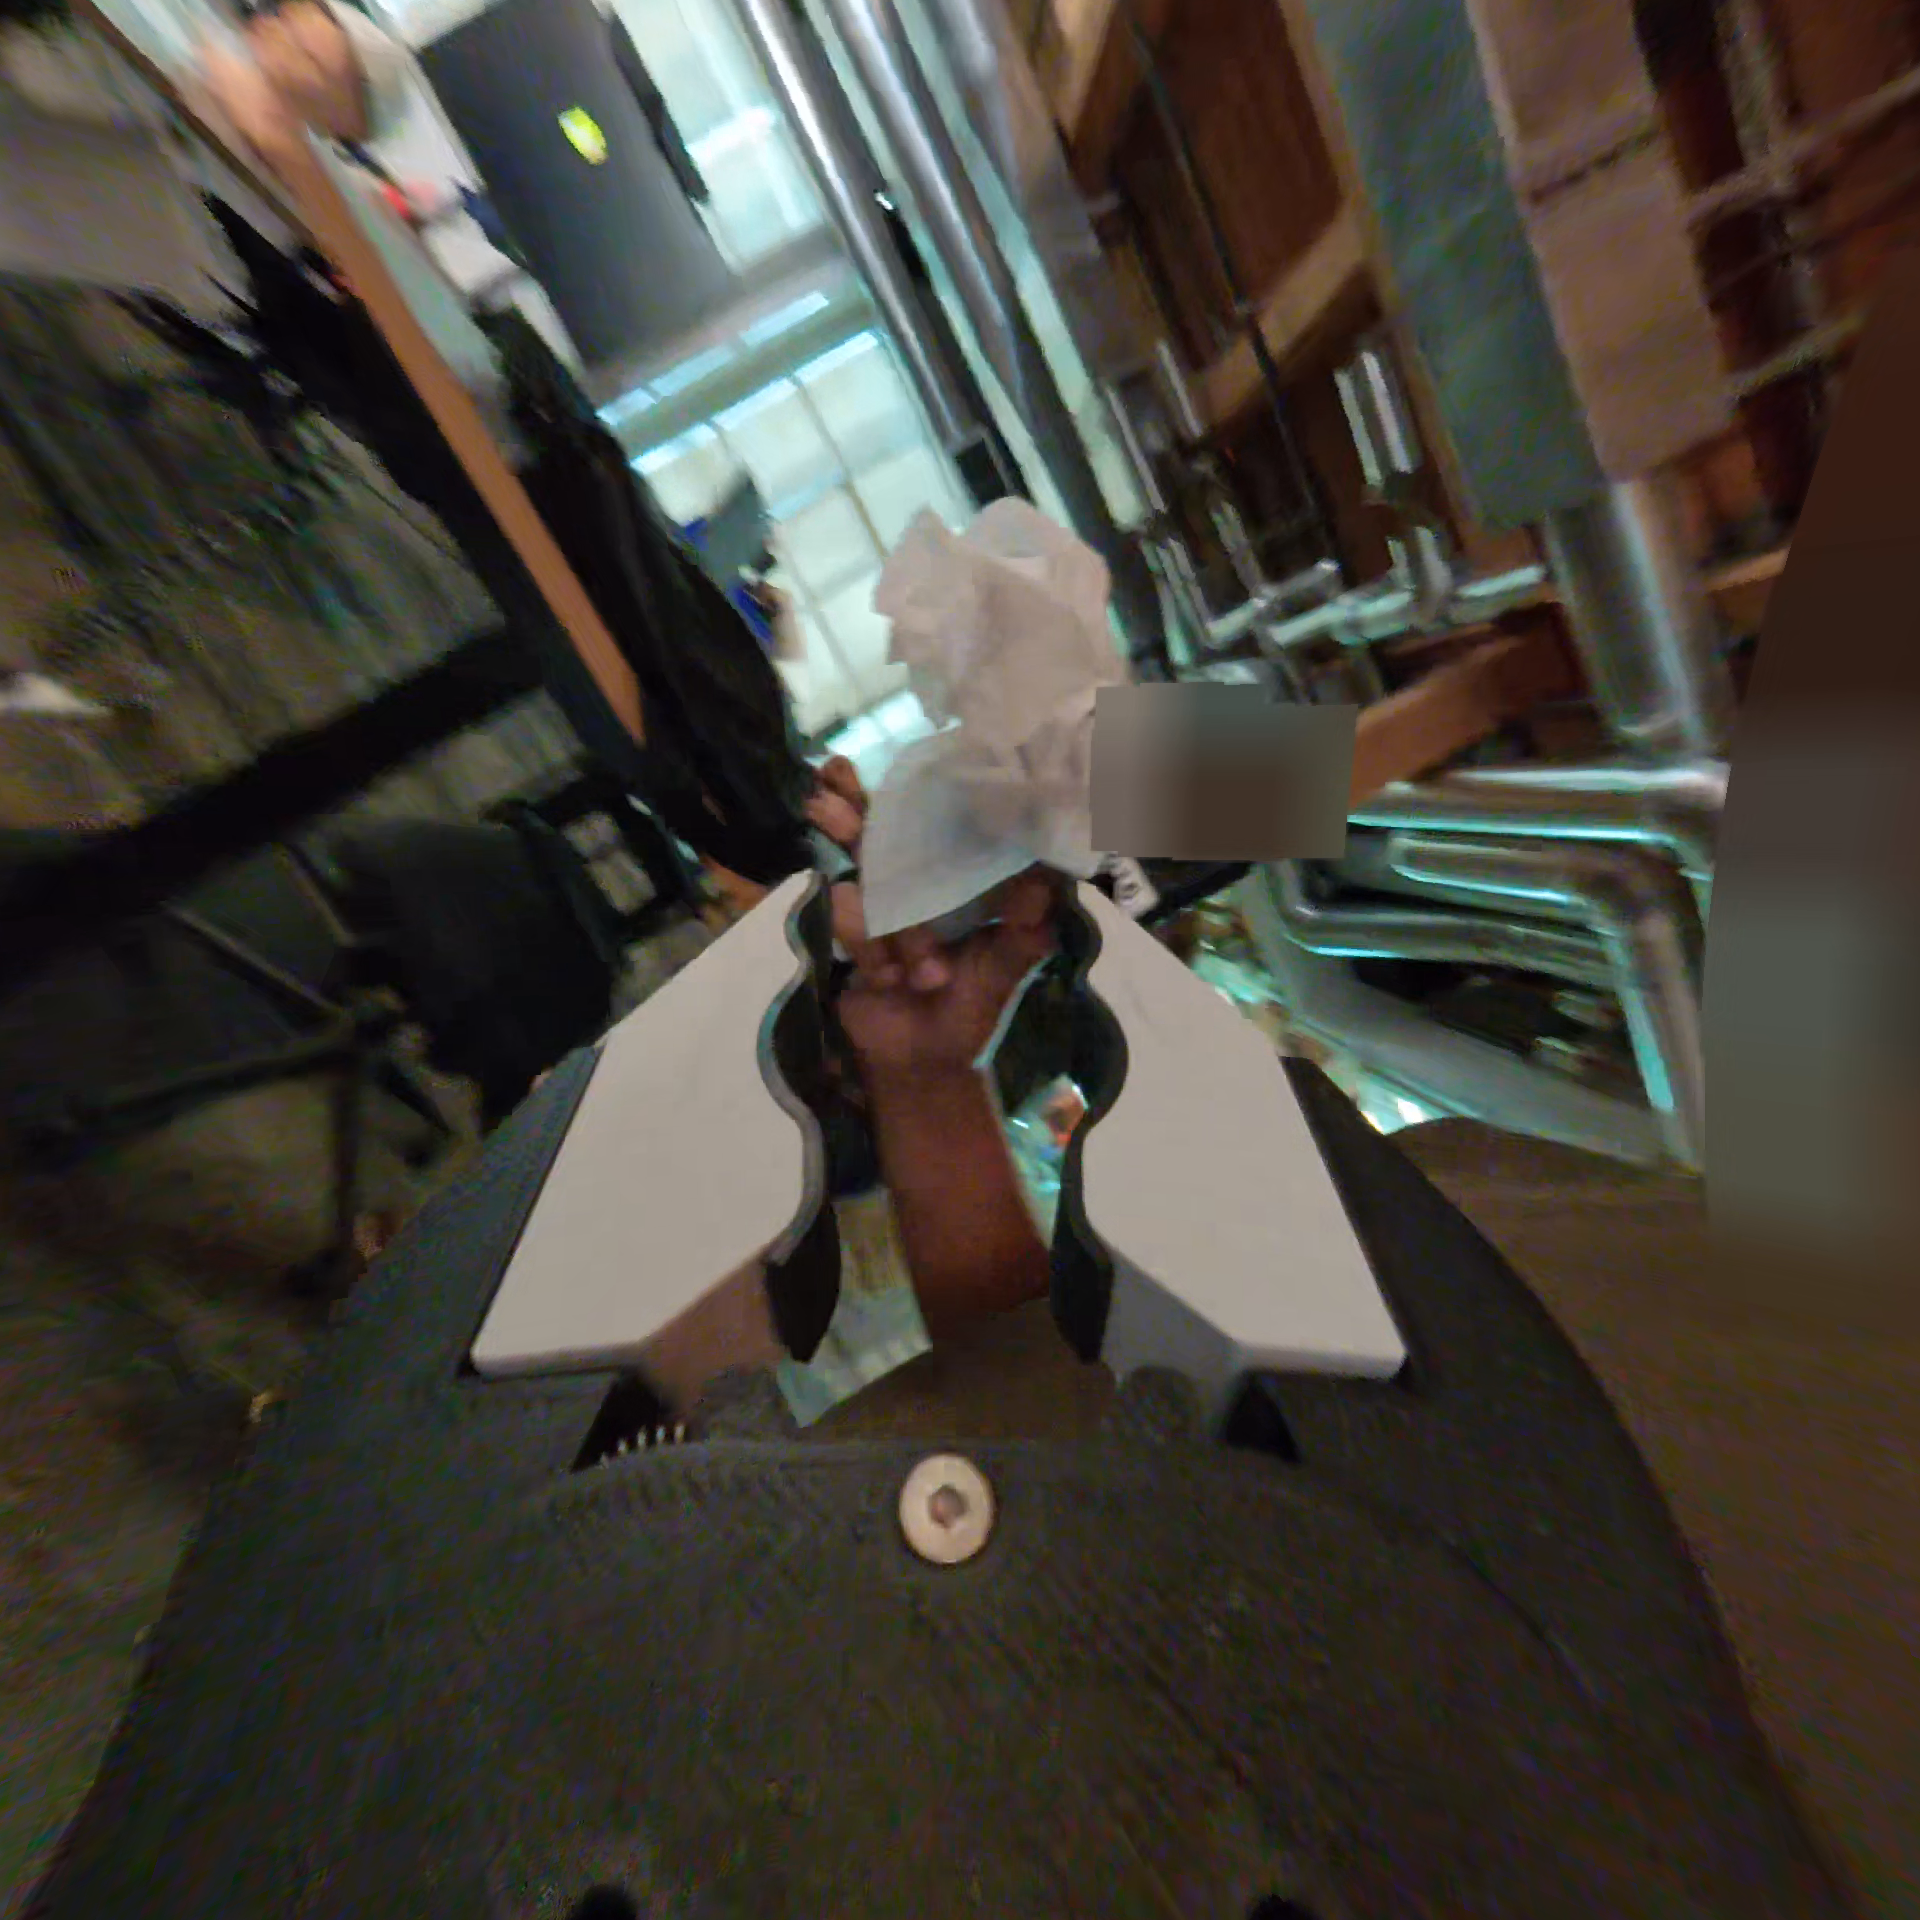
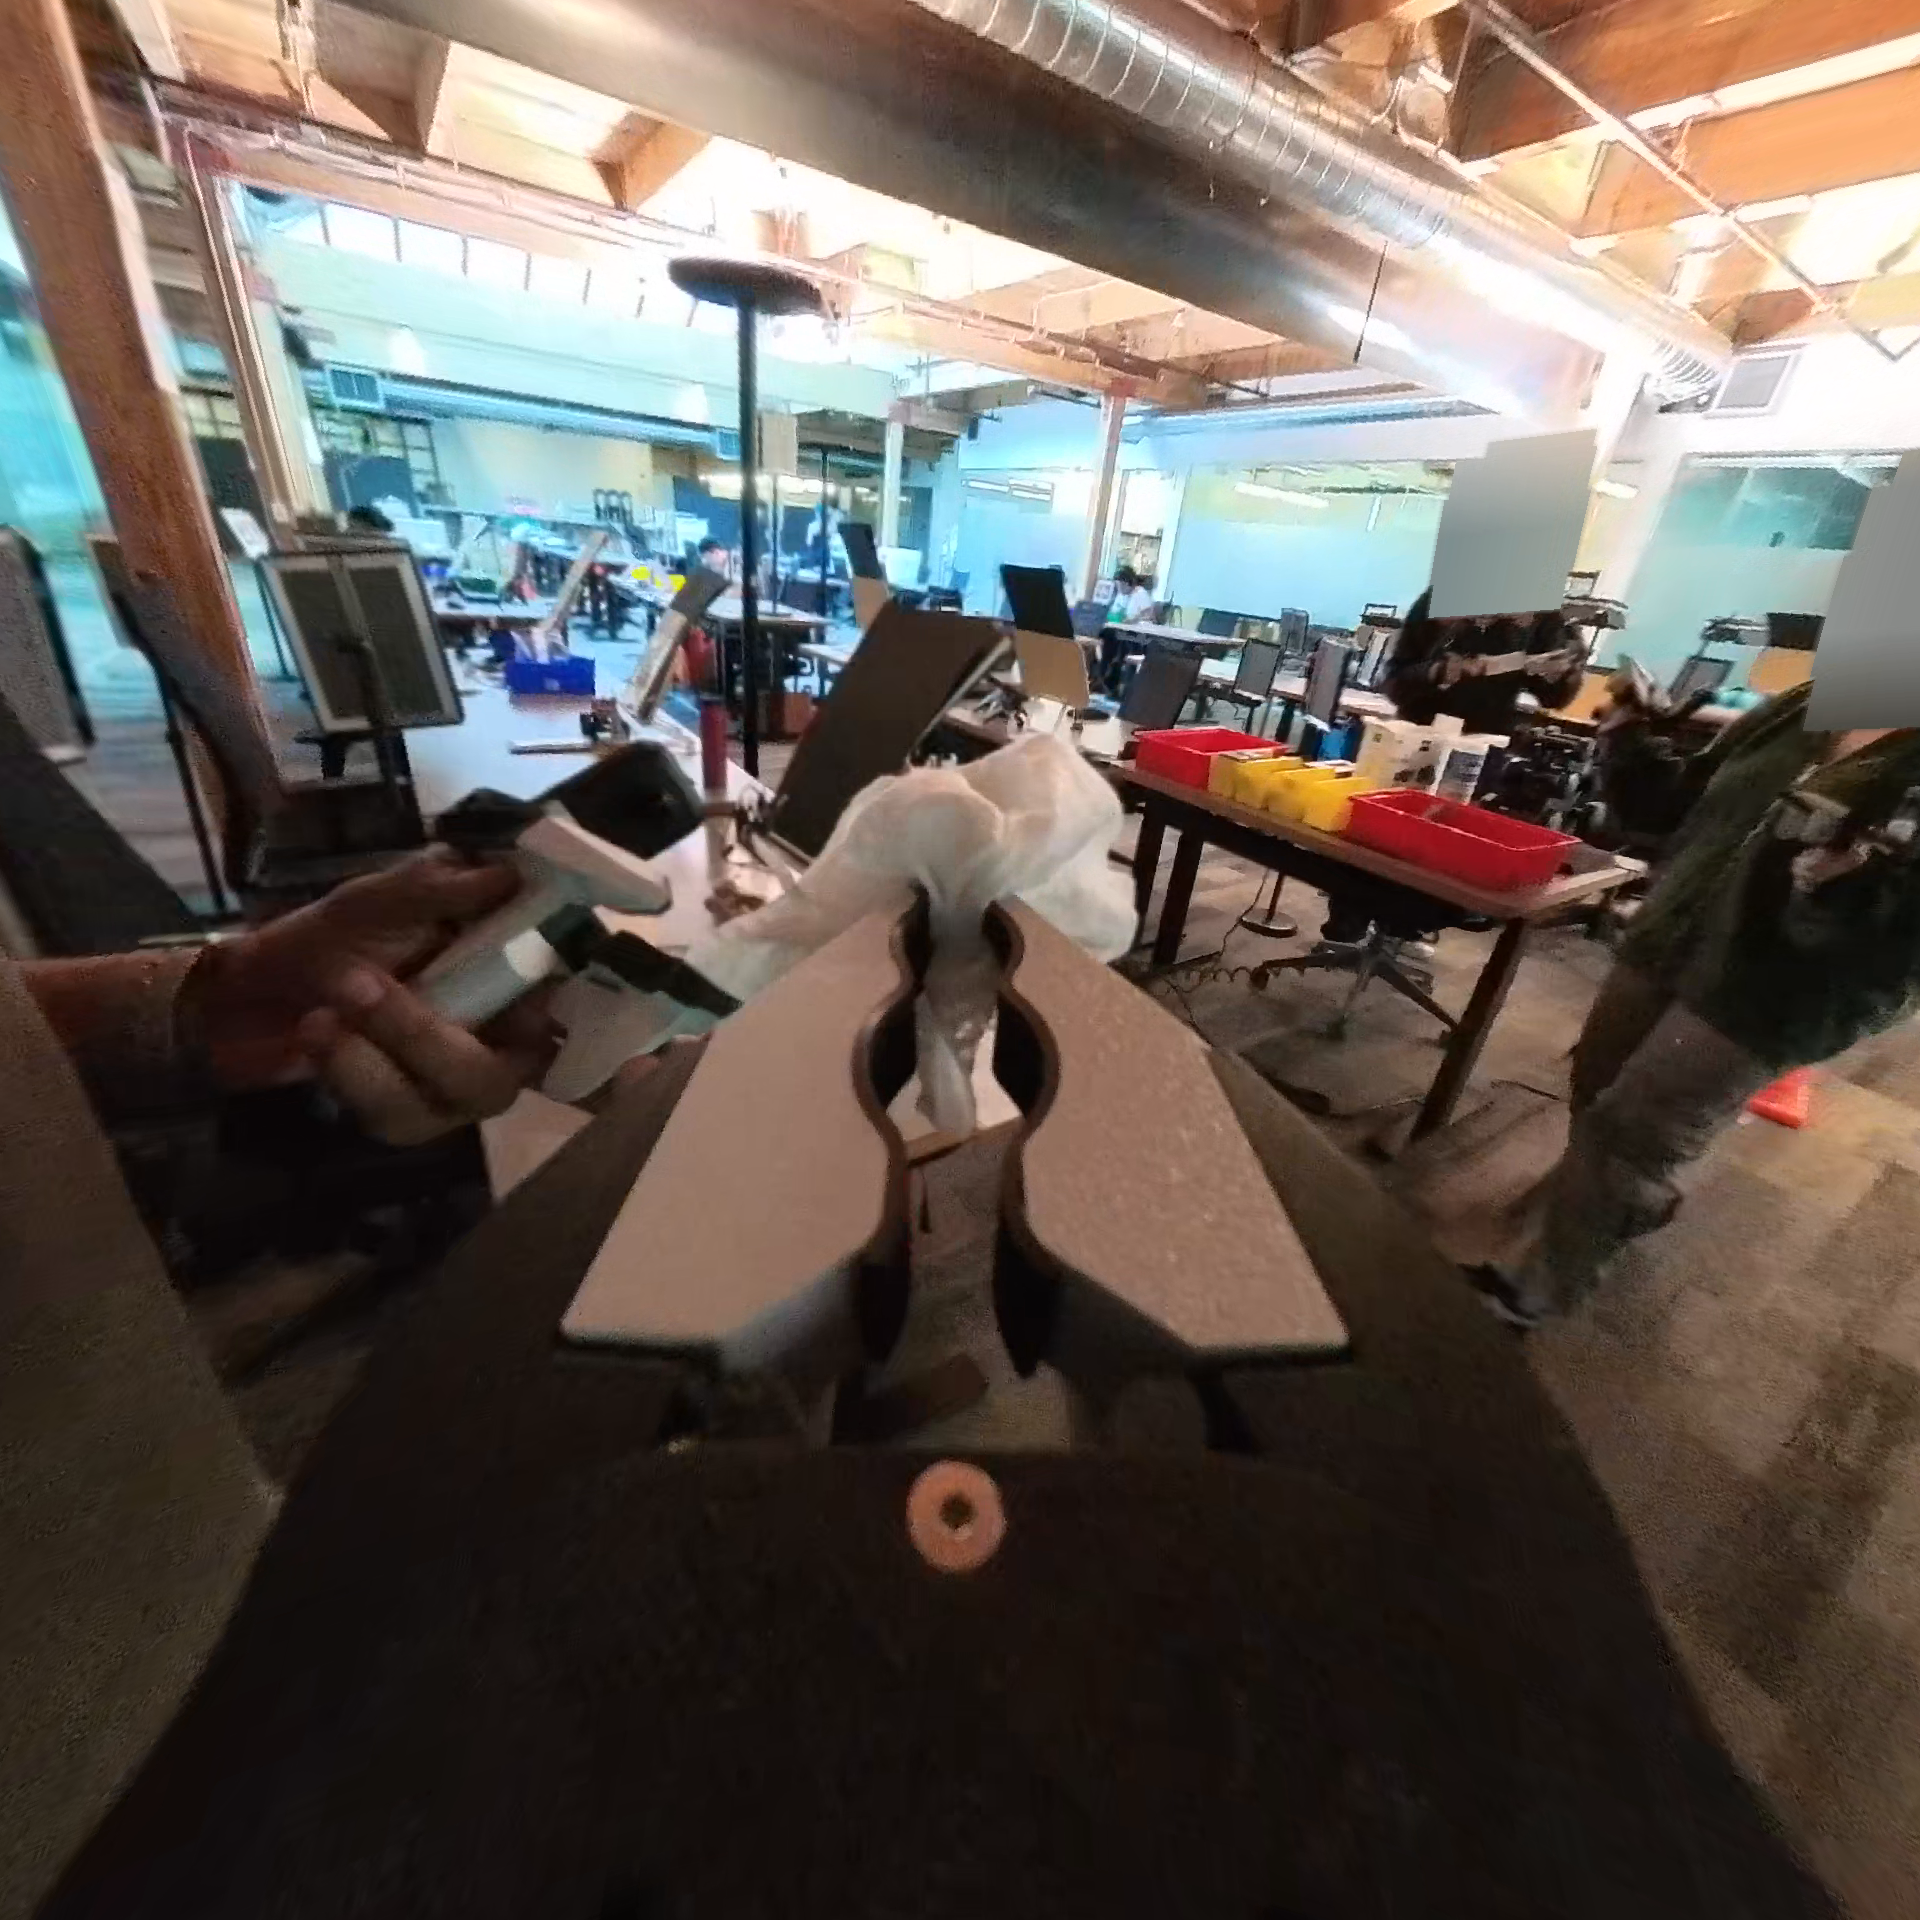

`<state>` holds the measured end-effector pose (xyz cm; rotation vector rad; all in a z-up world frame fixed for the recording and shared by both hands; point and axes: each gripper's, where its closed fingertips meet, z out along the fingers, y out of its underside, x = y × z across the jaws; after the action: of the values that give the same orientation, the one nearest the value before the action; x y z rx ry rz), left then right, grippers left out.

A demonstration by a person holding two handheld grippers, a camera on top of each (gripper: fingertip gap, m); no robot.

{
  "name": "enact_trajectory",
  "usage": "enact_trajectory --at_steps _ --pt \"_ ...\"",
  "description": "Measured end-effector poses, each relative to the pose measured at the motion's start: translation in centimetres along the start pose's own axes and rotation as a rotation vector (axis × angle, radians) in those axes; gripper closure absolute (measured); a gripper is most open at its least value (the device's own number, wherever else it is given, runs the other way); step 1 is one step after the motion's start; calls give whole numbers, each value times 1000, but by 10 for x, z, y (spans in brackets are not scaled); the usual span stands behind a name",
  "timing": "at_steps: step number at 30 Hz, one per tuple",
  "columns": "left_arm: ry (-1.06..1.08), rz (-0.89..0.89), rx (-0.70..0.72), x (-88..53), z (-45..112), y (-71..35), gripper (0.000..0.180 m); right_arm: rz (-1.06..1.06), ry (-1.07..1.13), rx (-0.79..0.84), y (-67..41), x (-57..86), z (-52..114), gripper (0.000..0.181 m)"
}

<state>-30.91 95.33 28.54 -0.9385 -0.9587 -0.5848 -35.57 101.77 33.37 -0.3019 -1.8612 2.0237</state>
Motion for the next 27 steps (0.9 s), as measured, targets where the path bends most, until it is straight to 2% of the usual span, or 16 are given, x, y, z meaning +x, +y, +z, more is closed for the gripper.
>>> enact_trajectory --at_steps 1,4,7,9,12,18,22,27 --pt "-38 33 17 -24 3 -24 143 3 -14 -3 9 22 18 175" --pt "-82 84 49 -86 15 -99 141 67 -28 -6 40 92 76 175" --pt "-74 40 64 -126 30 -188 138 213 -45 19 50 158 138 175" --pt "-67 60 84 -139 40 -243 137 224 -75 48 47 192 177 175" --pt "-163 149 48 -178 50 -323 136 185 -96 41 58 248 235 175" --pt "-368 294 89 -257 65 -460 137 290 -187 114 92 372 329 175" --pt "-524 317 191 -335 66 -547 136 345 -286 82 145 466 401 175" --pt "-635 207 386 -393 70 -651 133 352 -548 -30 167 547 516 175"
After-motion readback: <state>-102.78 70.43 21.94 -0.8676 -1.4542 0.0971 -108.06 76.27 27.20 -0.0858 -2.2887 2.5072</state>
